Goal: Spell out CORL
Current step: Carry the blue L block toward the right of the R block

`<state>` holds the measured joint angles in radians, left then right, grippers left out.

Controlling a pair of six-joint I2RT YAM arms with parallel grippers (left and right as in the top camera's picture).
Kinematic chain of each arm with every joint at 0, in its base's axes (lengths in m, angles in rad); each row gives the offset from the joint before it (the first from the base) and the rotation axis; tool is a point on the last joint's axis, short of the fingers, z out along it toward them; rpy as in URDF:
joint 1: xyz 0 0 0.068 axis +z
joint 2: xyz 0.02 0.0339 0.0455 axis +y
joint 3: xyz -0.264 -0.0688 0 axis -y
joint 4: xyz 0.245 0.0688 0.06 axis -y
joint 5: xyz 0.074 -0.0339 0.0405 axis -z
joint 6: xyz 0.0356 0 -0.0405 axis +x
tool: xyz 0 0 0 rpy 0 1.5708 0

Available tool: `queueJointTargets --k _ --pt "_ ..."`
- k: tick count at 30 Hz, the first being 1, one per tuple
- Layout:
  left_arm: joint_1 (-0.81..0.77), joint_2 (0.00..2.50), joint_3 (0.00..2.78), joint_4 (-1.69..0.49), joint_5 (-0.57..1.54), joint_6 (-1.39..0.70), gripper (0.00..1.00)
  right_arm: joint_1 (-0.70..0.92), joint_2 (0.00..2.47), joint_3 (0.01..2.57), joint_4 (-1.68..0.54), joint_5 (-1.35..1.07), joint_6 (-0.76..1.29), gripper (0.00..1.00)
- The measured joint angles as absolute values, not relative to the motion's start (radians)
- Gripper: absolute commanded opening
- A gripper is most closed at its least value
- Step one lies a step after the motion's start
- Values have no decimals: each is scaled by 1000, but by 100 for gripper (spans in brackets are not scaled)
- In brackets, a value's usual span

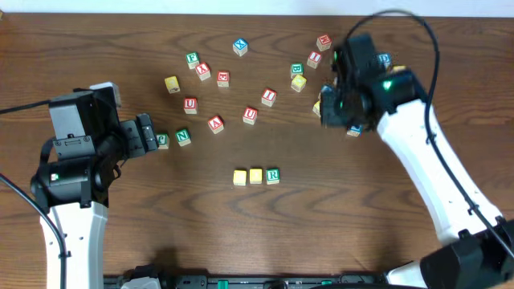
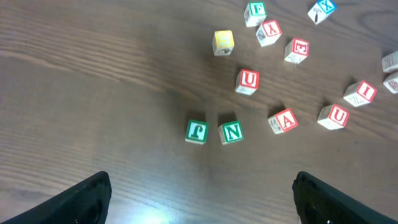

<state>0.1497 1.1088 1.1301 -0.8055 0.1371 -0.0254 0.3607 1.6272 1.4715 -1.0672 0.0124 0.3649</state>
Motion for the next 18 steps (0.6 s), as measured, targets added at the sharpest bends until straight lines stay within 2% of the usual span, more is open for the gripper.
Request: queueJointTargets --k 8,18 --pt "150 1109 1130 -805 137 -25 92 426 1622 1116 -834 -5 442 15" --pt "150 1109 1130 -805 137 -25 92 500 1625 1059 -736 -8 492 13"
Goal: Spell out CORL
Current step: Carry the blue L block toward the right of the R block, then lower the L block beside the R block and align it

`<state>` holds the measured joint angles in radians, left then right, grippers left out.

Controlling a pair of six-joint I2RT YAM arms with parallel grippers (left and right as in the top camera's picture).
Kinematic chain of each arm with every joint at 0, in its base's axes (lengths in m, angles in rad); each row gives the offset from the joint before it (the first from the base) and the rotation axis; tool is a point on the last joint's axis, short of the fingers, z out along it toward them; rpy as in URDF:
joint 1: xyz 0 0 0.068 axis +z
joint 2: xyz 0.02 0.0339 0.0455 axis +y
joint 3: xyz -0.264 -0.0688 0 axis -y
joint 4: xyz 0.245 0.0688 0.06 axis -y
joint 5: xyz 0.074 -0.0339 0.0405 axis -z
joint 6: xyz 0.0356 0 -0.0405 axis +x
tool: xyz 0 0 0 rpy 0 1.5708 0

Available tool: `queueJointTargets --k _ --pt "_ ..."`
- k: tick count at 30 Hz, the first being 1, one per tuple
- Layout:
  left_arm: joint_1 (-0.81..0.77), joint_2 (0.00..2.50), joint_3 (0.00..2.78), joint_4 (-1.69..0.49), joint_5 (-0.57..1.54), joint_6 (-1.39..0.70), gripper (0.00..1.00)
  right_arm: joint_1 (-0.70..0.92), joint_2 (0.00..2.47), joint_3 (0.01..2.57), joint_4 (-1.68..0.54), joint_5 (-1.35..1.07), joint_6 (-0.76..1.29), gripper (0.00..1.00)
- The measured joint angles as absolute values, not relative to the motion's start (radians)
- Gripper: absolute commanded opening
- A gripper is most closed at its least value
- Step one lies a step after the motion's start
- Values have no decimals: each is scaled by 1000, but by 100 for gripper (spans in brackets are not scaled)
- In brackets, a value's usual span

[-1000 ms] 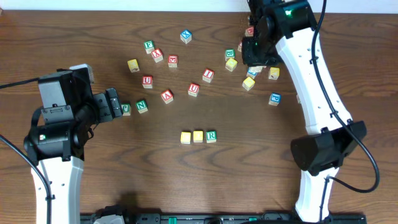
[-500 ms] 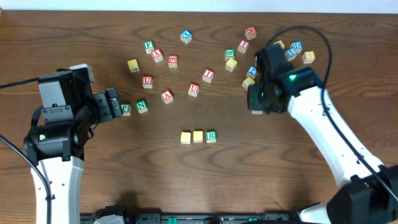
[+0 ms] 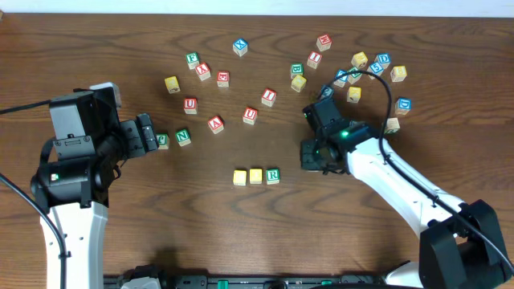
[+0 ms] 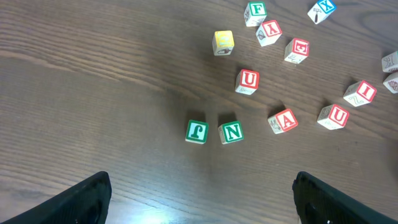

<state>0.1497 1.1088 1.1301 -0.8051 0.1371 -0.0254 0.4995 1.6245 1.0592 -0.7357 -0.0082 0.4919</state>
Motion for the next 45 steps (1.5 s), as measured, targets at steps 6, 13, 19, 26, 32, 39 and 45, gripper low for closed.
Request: queueJointTargets --k 6,13,19,26,32,39,45 --pt "150 1109 1130 -805 137 -25 92 561 1692 1058 -673 -5 511 10" --pt "150 1109 1130 -805 137 -25 92 577 1770 1056 -641 -1 536 12" --pt "150 1109 1130 -805 137 -25 92 583 1781 1056 -630 1 542 9" --pt "150 1109 1130 -805 137 -25 92 655 1798 1055 -601 4 543 11" --pt "150 1109 1130 -805 137 -25 92 664 1798 1055 -600 5 546 10" --pt "150 1109 1130 -805 137 -25 92 664 1798 1054 -597 8 552 10" --pt "150 1109 1130 -805 137 -25 92 664 1802 1054 -596 22 552 10"
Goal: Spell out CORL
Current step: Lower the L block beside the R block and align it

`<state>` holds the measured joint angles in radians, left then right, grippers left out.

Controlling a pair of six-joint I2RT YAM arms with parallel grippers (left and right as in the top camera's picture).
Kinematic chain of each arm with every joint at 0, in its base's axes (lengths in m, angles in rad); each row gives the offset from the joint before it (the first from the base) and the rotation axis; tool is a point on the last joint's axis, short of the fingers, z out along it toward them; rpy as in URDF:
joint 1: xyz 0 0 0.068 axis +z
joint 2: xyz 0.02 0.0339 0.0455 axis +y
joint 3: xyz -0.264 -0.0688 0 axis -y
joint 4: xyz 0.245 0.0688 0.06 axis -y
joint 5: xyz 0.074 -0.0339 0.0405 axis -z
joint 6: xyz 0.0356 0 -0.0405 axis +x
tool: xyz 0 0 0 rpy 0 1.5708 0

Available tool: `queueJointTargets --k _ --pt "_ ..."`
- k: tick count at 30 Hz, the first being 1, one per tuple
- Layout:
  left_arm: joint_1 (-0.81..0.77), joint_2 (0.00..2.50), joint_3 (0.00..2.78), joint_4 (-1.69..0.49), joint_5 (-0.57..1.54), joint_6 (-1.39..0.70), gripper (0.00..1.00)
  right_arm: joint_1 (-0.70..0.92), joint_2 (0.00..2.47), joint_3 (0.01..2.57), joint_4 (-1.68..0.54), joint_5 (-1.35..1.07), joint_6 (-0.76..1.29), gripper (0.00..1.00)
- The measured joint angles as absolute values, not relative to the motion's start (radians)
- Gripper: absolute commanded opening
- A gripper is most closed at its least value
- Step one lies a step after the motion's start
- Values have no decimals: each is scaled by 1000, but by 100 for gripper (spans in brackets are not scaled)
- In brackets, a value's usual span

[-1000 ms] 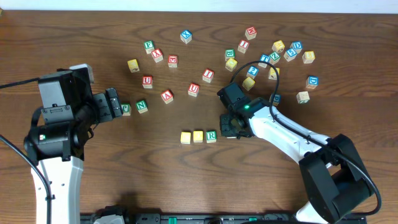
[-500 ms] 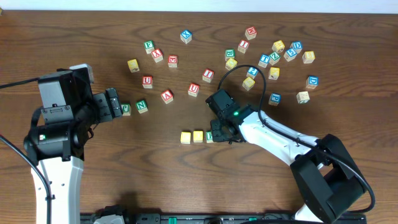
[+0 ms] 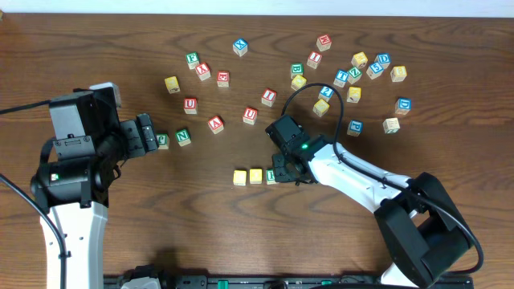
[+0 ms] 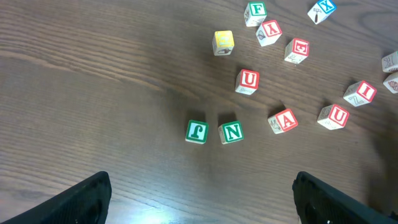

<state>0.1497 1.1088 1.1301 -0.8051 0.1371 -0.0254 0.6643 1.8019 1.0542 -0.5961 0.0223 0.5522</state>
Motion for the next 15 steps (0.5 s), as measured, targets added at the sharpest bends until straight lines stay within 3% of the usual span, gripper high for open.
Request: queueJointTargets --k 15 --pt "150 1109 1130 -805 137 -25 92 670 1811 1055 -590 38 553 9"
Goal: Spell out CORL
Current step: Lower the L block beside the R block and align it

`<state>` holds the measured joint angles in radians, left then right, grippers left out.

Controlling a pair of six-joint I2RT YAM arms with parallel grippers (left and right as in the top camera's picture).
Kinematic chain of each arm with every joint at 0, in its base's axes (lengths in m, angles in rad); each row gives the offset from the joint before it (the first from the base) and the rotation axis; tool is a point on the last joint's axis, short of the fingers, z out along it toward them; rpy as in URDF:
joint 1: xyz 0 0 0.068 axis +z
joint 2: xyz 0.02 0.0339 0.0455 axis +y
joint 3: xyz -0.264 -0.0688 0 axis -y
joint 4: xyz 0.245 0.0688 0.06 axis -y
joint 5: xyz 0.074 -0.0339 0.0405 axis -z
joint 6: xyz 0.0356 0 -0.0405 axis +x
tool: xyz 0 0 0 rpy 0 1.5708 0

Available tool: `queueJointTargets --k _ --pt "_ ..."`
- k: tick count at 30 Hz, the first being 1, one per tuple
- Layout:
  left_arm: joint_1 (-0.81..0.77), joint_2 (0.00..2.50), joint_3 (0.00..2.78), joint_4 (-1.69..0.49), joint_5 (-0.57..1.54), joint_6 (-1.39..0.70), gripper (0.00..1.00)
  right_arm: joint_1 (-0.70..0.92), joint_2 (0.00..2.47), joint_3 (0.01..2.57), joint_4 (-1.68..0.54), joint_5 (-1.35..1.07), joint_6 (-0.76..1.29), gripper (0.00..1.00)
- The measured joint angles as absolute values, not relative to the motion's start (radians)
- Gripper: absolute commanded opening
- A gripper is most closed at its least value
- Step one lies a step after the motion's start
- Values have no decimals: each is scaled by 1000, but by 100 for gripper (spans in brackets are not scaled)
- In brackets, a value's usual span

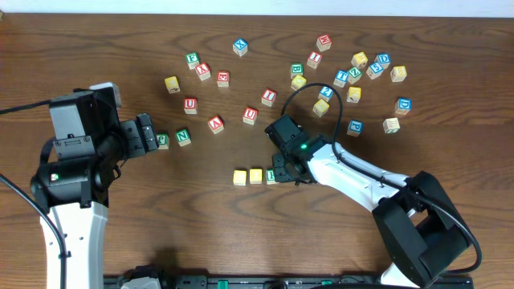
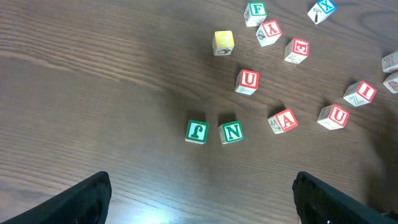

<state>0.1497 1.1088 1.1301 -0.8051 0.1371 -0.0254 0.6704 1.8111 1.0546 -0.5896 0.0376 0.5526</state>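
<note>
Near the table's front middle lies a row of two yellow blocks (image 1: 239, 177) (image 1: 256, 176) and a green R block (image 1: 271, 174). My right gripper (image 1: 283, 171) is down at the right end of that row, covering part of the R block. Its jaws and anything between them are hidden under the arm. At the left my left gripper (image 1: 149, 132) (image 2: 202, 208) stands open and empty, short of the green J block (image 2: 196, 131) and green N block (image 2: 231, 132).
Loose letter blocks lie across the back: red U (image 2: 247, 81), red A (image 2: 283, 121), another red U (image 2: 334, 116), a yellow block (image 2: 223, 42), blue X (image 1: 240, 46). A cluster of blue and yellow blocks (image 1: 353, 95) sits at the back right.
My right gripper was first among the blocks at the back right. Then it was lower, over the middle right of the table. After that it stood at the right end of the row beside the R block, where it still is. The left arm has kept still.
</note>
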Motion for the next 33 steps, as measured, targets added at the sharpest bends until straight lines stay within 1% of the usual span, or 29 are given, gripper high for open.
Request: queueJointTargets --k 7,15,16,19,22,24,33 --pt "150 1109 1130 -805 137 -25 92 707 1812 1055 -590 48 560 9" --pt "150 1109 1130 -805 137 -25 92 709 1813 1054 -589 50 567 9" --pt "150 1109 1130 -805 137 -25 92 709 1813 1055 -589 50 567 10" --pt "150 1109 1130 -805 137 -25 92 709 1813 1055 -589 52 570 19" --pt "150 1109 1130 -805 137 -25 92 709 1813 1055 -589 55 572 20" --pt "150 1109 1130 -805 137 -25 92 709 1813 1054 -589 56 574 26" --pt "150 1109 1130 -805 137 -25 92 709 1815 1055 -590 57 577 27"
